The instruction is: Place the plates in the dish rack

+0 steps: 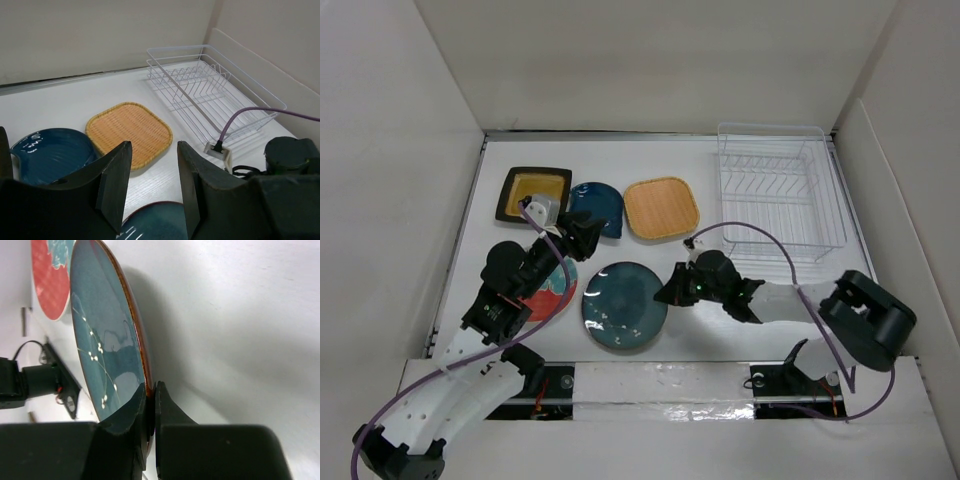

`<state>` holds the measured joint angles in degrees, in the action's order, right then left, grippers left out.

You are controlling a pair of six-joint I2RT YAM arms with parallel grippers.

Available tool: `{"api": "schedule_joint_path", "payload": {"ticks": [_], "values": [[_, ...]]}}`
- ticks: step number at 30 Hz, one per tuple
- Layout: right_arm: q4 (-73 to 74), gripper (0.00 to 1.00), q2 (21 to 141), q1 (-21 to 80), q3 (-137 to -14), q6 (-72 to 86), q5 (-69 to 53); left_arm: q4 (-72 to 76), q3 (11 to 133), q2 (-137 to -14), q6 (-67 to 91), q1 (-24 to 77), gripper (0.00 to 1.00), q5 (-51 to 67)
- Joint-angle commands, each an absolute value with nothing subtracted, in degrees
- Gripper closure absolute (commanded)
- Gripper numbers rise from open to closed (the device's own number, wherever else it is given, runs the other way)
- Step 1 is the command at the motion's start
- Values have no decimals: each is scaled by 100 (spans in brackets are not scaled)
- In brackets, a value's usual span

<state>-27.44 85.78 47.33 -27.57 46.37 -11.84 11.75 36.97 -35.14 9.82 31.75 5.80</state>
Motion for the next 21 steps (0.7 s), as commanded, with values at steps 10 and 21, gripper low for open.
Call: {"api": "schedule_joint_path", "payload": {"ticks": [10,21], "values": [[-315,100,5011,4090,-4137,3077,800,1521,3735,-3507,1002,3155,62,773],[-1422,100,5220,2014,-5220,2427,1738,1617,3639,-3059,1213,3242,62,949]]}}
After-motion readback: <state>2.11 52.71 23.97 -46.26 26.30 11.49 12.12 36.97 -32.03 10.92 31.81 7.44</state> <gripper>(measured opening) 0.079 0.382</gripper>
